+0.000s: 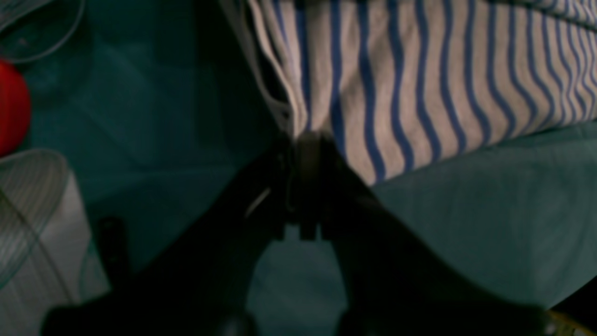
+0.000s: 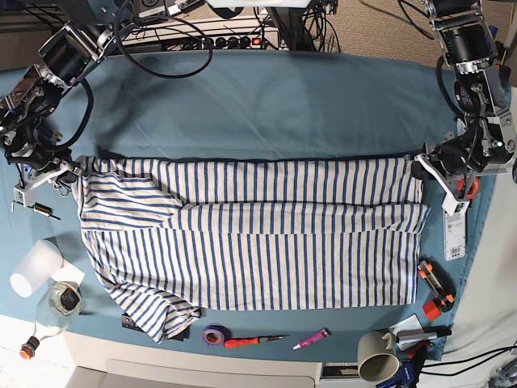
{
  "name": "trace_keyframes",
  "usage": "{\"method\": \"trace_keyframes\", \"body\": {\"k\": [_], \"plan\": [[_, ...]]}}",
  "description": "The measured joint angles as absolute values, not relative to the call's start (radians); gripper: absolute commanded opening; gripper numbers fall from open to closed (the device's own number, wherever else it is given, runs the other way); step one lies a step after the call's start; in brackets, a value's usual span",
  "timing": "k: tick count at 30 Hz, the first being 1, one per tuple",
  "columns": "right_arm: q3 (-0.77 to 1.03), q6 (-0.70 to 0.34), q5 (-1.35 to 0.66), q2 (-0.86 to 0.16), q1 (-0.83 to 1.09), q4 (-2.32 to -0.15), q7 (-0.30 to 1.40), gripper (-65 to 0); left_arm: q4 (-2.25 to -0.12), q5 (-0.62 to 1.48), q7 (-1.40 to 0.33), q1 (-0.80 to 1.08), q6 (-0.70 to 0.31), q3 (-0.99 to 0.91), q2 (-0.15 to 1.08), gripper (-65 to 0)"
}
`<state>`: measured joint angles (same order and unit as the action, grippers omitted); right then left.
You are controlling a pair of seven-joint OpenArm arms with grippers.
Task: Fold the T-shirt properly
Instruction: 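Pull the folded edge taut between both grippers, then drag the shirt by its folded edge toward the arms with both grippers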
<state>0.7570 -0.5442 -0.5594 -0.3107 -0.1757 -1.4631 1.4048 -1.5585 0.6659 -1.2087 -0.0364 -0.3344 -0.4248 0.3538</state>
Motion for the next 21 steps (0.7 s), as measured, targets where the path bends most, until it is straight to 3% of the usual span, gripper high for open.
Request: {"method": "trace_keyframes", "body": {"k": [9, 21], "plan": [[0.791, -0.544, -0.613, -0.318, -0.019, -1.512, 1.413, -65.0, -1.583, 0.71, -1.238, -0.004, -0.339, -0.425, 0.411, -65.0], [0.891, -0.546, -0.622, -0.318, 0.121, -1.612, 1.414, -65.0, -1.811, 0.705, -1.214, 0.216, -0.342, -0.496, 0.411, -65.0]]}}
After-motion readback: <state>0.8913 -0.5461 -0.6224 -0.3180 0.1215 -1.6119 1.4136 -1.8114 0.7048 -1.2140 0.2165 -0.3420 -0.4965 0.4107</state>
